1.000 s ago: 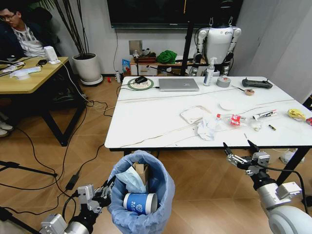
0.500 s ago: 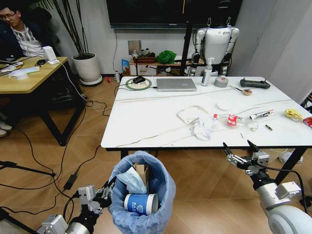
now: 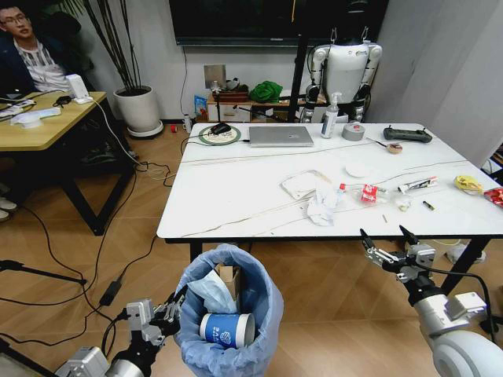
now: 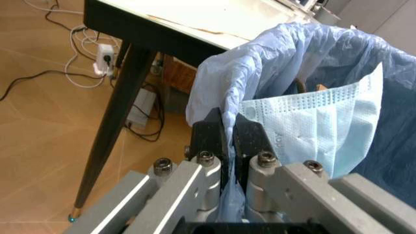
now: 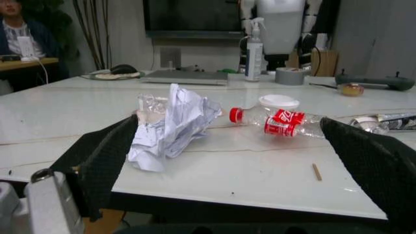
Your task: Pick up the trash bin and place the trash from the table into it.
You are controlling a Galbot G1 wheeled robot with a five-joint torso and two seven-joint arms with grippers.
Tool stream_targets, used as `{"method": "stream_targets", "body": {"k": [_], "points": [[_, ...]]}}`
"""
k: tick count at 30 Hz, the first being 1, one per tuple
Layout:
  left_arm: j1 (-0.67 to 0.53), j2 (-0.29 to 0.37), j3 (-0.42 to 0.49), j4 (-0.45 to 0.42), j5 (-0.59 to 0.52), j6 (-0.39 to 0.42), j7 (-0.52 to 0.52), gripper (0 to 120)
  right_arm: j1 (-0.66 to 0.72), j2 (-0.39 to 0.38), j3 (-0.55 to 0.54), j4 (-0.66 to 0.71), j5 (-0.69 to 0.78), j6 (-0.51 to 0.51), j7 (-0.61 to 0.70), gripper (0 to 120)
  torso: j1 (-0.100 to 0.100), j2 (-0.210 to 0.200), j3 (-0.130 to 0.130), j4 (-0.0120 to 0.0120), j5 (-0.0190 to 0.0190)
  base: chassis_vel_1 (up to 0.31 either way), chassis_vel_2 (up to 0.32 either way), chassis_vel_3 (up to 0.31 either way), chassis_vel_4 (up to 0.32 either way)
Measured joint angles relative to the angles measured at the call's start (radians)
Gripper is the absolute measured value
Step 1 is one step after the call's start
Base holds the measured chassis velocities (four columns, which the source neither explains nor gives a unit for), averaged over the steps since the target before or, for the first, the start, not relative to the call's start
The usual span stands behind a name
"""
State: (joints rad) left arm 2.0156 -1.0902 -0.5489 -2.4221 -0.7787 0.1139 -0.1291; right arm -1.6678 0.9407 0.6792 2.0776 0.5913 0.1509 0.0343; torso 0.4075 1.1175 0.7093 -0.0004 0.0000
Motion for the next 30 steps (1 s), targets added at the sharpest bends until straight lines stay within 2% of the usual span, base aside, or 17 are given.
{"method": "stream_targets", "body": {"k": [8,12,14,16,18,23,30], "points": [[0.022,-0.005,-0.011,-0.012,0.01,-0.002,0.004,0,0.136,-0.054,-0.09,0.002,0.061,-0.031,0.055,100,0.0,0.0,0.0,0.0,0.0002,0.0,0.0,0.0,0.0],[0.039,-0.01,-0.022,-0.021,0.013,-0.003,0.007,0,0.224,-0.08,-0.157,-0.014,0.129,-0.079,0.094,100,0.0,0.0,0.0,0.0001,-0.0003,0.0,0.0,0.0,0.0],[0.055,-0.011,-0.035,-0.027,0.017,-0.003,0.01,0,0.297,-0.096,-0.207,-0.037,0.192,-0.138,0.13,100,0.0,0.0,0.0,0.0004,0.0006,0.0,0.0,0.0,0.0],[0.053,0.003,-0.044,-0.029,0.005,-0.001,0.008,0,0.33,-0.11,-0.219,-0.049,0.233,-0.185,0.157,100,0.0,0.0,0.0,0.0008,0.0004,0.0,0.0,0.0,0.0],[0.043,0.025,-0.051,-0.028,-0.012,0.005,0.001,0,0.346,-0.125,-0.219,-0.064,0.266,-0.223,0.192,100,0.0,0.0,0.0,0.0001,-0.0007,0.0,0.0,0.0,0.0],[0.047,0.038,-0.057,-0.022,-0.02,0.007,0.0,0,0.381,-0.138,-0.225,-0.111,0.335,-0.277,0.237,100,0.0,0.0,0.0,-0.0006,-0.0001,0.0,0.0,0.0,0.0],[0.052,0.028,-0.07,-0.017,-0.02,0.007,0.002,0,0.486,-0.138,-0.29,-0.172,0.378,-0.294,0.24,100,0.0,0.0,0.0,0.0003,-0.0001,0.0,0.0,0.0,0.0]]}}
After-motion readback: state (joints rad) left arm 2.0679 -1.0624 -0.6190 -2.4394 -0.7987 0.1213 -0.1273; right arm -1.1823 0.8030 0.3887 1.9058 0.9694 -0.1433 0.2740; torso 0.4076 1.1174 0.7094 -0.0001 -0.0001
